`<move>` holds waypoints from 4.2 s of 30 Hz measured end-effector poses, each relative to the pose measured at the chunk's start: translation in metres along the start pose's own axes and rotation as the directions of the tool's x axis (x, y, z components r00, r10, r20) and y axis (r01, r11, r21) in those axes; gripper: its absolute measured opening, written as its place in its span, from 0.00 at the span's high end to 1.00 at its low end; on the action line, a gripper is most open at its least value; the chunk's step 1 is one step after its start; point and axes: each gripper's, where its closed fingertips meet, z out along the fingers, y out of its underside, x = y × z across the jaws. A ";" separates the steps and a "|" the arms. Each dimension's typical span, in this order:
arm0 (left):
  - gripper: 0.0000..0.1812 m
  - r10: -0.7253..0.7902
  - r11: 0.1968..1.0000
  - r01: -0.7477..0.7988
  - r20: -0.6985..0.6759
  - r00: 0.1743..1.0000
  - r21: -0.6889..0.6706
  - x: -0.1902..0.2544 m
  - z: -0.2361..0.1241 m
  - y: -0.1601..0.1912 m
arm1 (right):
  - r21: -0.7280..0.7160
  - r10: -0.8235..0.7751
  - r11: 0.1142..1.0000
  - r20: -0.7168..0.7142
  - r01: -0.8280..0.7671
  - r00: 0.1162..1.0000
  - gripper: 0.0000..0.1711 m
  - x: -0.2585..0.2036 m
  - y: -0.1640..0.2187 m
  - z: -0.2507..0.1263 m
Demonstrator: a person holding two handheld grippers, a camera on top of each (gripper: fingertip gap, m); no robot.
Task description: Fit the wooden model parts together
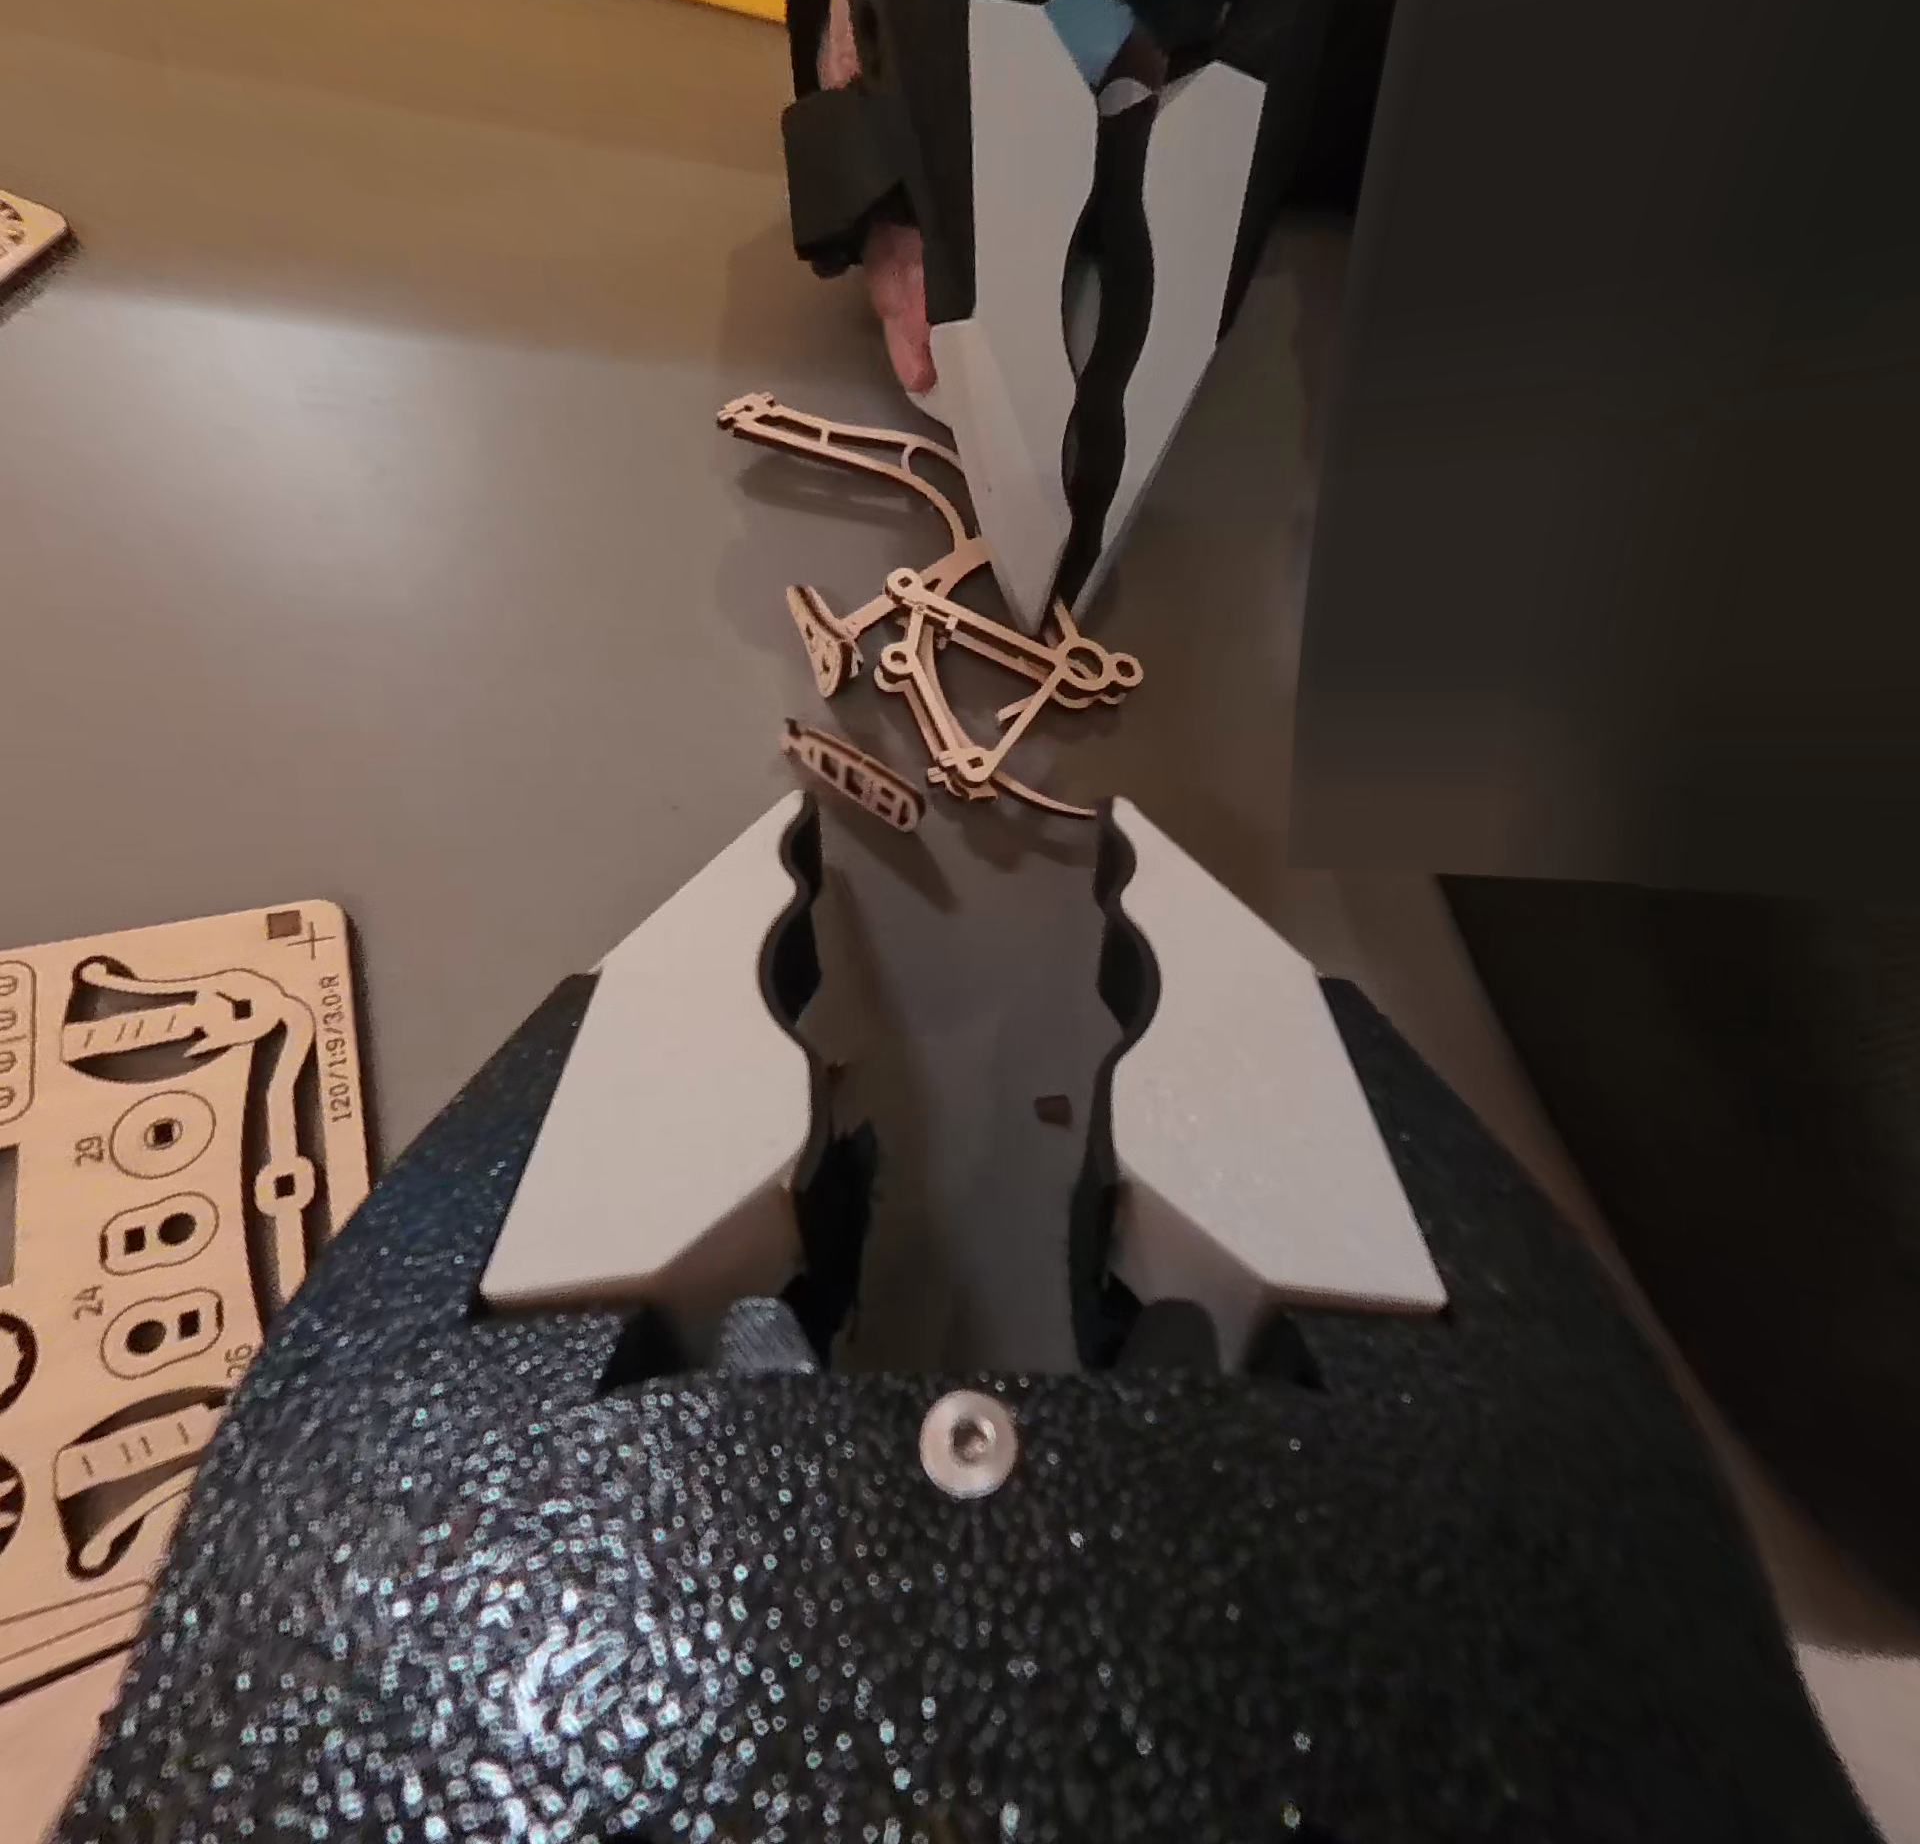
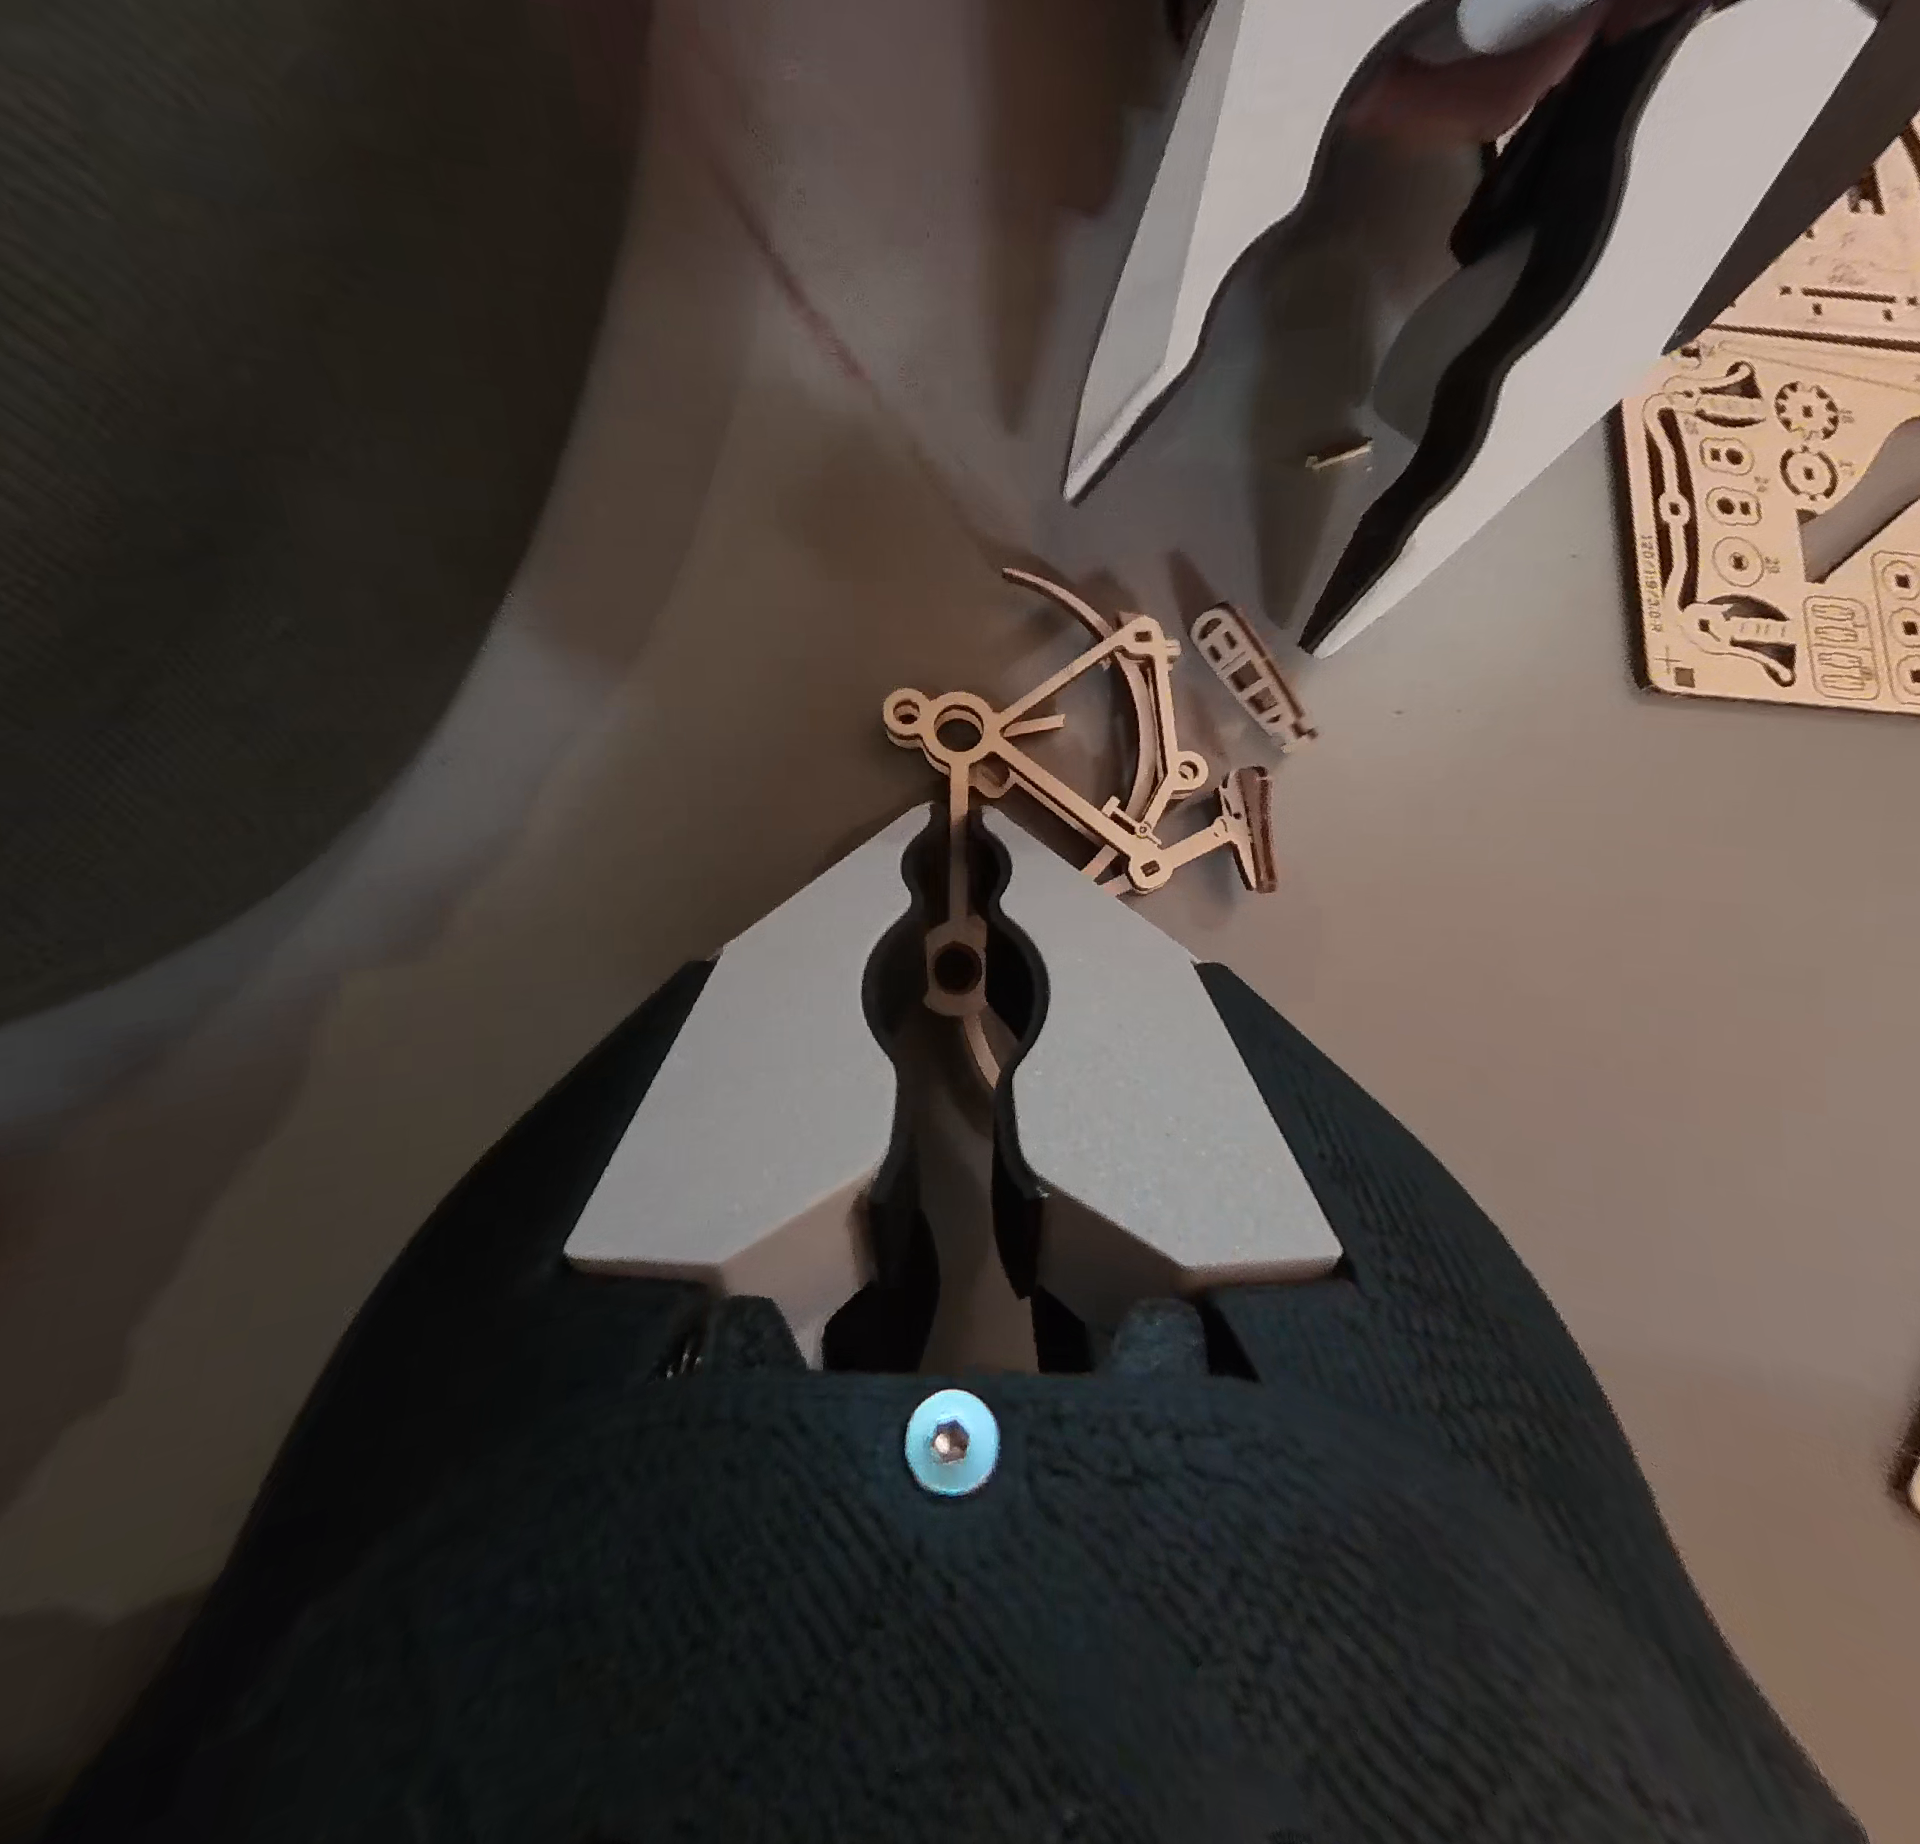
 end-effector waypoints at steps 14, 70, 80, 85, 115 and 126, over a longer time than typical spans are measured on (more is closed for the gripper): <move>0.72 0.005 1.000 -0.006 -0.058 0.998 -0.022 0.002 0.002 0.001 | -0.019 0.003 1.000 0.185 0.001 0.983 0.99 0.008 0.005 -0.004; 0.70 0.018 0.999 -0.022 -0.139 0.990 -0.029 0.003 0.008 -0.005 | -0.097 0.008 0.995 0.277 0.020 0.961 0.99 0.010 0.008 -0.006; 0.78 -0.037 0.999 0.034 -0.147 0.988 -0.022 0.001 0.003 -0.003 | -0.081 0.022 0.997 0.284 0.001 0.959 0.99 0.010 0.007 -0.005; 0.85 -0.026 1.000 0.026 -0.102 0.994 -0.005 0.004 0.001 0.001 | -0.072 0.026 0.997 0.283 -0.005 0.959 0.99 0.009 0.006 -0.004; 0.98 -0.145 0.989 0.144 -0.009 0.989 -0.041 -0.003 0.003 0.004 | -0.057 0.049 0.998 0.283 -0.034 0.958 0.99 0.009 0.001 -0.001; 0.98 -0.116 0.986 0.099 -0.118 0.986 -0.136 0.001 0.001 0.008 | -0.077 0.045 0.997 0.307 -0.022 0.951 0.99 0.009 0.001 0.000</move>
